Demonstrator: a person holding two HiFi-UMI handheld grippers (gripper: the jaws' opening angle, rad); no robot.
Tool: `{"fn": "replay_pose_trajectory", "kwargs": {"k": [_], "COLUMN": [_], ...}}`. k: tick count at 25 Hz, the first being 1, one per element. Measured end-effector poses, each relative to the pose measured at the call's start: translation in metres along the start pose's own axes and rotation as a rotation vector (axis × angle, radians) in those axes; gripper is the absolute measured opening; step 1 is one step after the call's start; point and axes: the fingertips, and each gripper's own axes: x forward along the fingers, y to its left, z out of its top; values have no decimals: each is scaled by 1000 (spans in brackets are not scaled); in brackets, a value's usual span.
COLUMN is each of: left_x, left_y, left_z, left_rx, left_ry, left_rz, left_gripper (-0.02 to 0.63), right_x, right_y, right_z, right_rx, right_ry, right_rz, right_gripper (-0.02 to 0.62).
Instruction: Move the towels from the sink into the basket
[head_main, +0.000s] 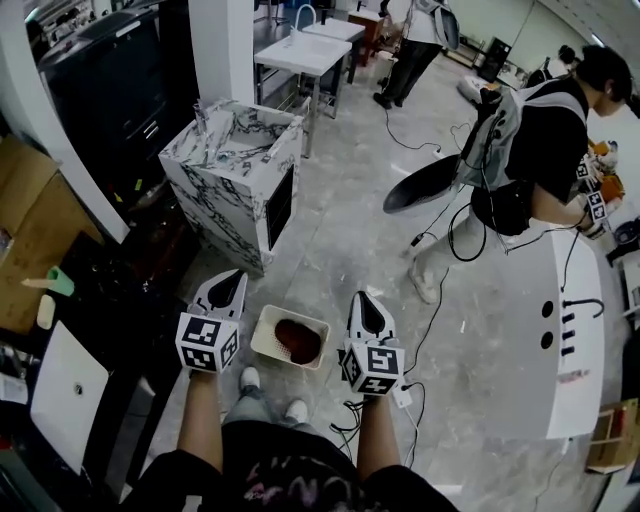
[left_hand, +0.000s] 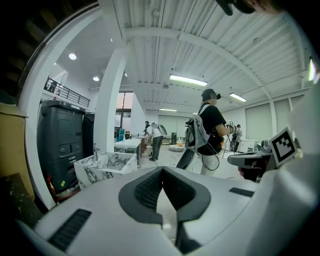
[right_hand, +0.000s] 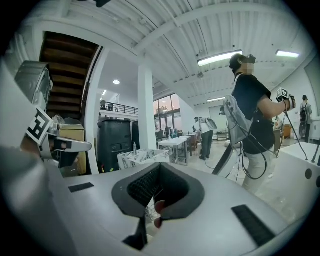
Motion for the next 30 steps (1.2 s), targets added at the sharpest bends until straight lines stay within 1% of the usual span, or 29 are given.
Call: {"fn": "replay_pose_trajectory", "kwargs": {"k": [6, 20, 24, 30], "left_x": [-12, -29, -31, -29], "left_y": [-6, -14, -18, -23], "left_z": [22, 51, 58, 57], "left_rx": [18, 29, 33, 46], "left_ry": [-43, -103, -126, -122], "left_rz": [5, -5, -6, -21], "left_gripper": [15, 15, 16, 15], "right_x": [-13, -33, -36, -36], "right_y": [-2, -4, -5, -5], "right_z": [24, 53, 57, 53], "right_rx": [-25, -83, -88, -86], "right_ry": [-36, -85, -93, -94], "right_rz": [6, -6, -9, -15], "right_gripper": [14, 14, 14, 14]}}
